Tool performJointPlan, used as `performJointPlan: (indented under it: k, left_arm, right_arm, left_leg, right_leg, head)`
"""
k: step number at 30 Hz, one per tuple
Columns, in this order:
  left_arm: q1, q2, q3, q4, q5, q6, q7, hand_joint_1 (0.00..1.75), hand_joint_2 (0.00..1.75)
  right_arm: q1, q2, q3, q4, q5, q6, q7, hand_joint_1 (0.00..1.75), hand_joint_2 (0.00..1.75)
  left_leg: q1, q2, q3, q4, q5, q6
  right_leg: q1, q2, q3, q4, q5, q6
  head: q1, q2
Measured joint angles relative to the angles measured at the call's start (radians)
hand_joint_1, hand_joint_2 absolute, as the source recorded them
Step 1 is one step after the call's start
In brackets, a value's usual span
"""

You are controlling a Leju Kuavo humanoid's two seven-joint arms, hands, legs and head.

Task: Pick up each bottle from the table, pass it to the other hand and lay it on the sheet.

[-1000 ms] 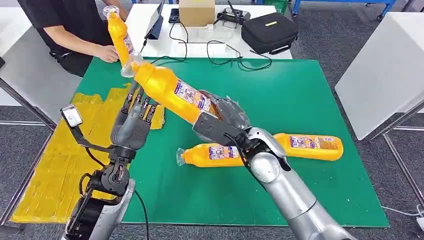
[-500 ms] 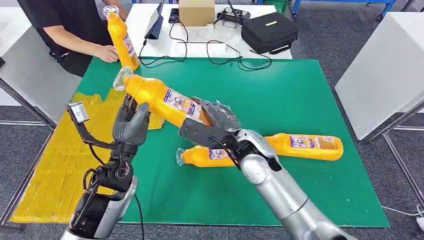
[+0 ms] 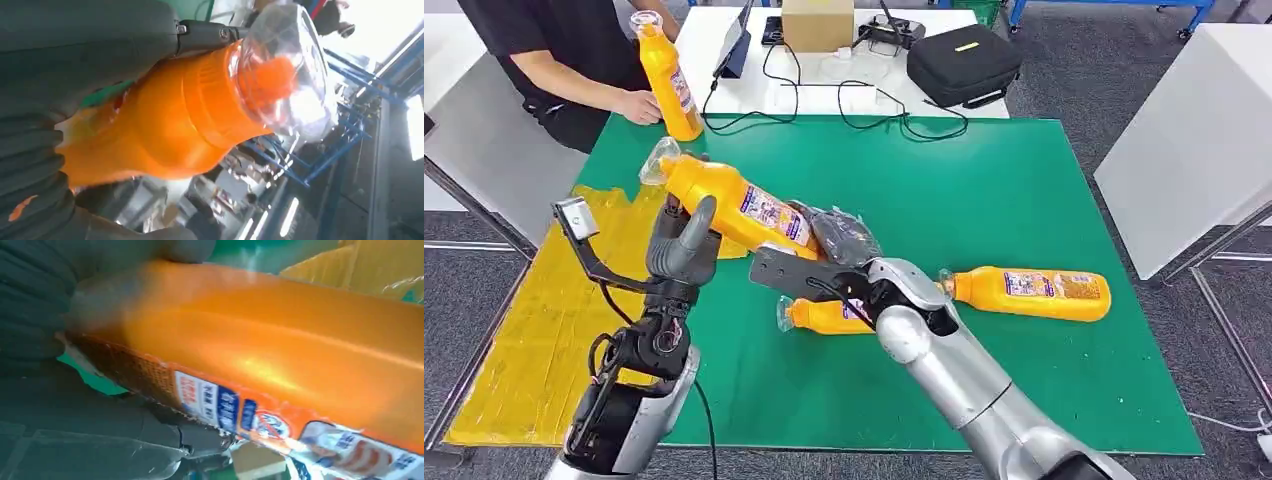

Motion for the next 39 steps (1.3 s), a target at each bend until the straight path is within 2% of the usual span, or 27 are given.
performJointPlan:
  k: [9, 18, 19, 20, 25, 29, 39]
  left_arm:
    - [0.001, -0.009, -0.021, 0.029, 0.087, -0.011, 0.037, 0.00, 1.75]
    - [-0.007, -0.009, -0.044, 0.053, 0.024, 0.008, 0.037, 0.00, 1.75]
    - [-0.011, -0.009, -0.050, 0.058, 0.010, 0.011, 0.036, 0.40, 1.75]
    - [-0.016, -0.009, -0.055, 0.063, -0.002, 0.015, 0.034, 1.75, 1.75]
    - [-0.035, -0.009, -0.074, 0.083, -0.048, 0.036, 0.001, 1.75, 1.75]
    - [-0.048, -0.009, -0.086, 0.093, -0.114, 0.091, -0.052, 1.75, 1.75]
    - [-0.050, -0.009, -0.087, 0.097, -0.134, 0.126, -0.086, 1.75, 1.75]
  right_arm:
    - [-0.015, 0.030, 0.031, 0.014, 0.077, -0.037, 0.021, 1.75, 1.75]
    - [-0.005, 0.029, 0.036, 0.011, 0.092, -0.038, 0.042, 1.75, 1.75]
    - [-0.005, 0.029, 0.036, 0.012, 0.092, -0.040, 0.043, 1.75, 1.75]
    - [-0.005, 0.029, 0.034, 0.015, 0.083, -0.040, 0.042, 1.75, 1.75]
    - [-0.023, 0.034, 0.015, 0.064, 0.032, -0.044, -0.015, 1.75, 1.75]
    - [-0.039, 0.045, 0.011, 0.098, 0.049, -0.050, -0.052, 1.75, 1.75]
    - [-0.051, 0.060, 0.011, 0.122, 0.056, -0.049, -0.065, 1.75, 1.75]
  left_leg:
    - [0.000, 0.001, 0.000, 0.000, 0.000, 0.000]
    - [0.000, 0.001, -0.001, 0.000, 0.000, 0.000]
    - [0.000, 0.001, -0.001, 0.000, 0.000, 0.000]
    - [0.000, 0.001, -0.001, 0.000, 0.000, 0.000]
    - [0.000, 0.001, -0.001, 0.000, 0.000, 0.000]
    - [0.000, 0.001, -0.001, 0.000, 0.000, 0.000]
    - [0.000, 0.001, -0.001, 0.000, 0.000, 0.000]
  right_leg:
    - [0.000, 0.000, -0.002, 0.000, 0.000, 0.000]
    - [0.000, 0.000, -0.002, 0.000, 0.000, 0.000]
    - [0.000, 0.000, -0.002, 0.000, 0.000, 0.000]
    - [0.000, 0.000, -0.002, 0.000, 0.000, 0.000]
    - [0.000, 0.000, -0.002, 0.000, 0.000, 0.000]
    - [0.000, 0.000, -0.002, 0.000, 0.000, 0.000]
    - [0.000, 0.000, -0.002, 0.000, 0.000, 0.000]
  head:
    - [0.000, 0.000]
    - [0.000, 0.000]
    - [0.000, 0.000]
    - [0.000, 0.000]
    - [0.000, 0.000]
    - [0.000, 0.000]
    - [0.000, 0.000]
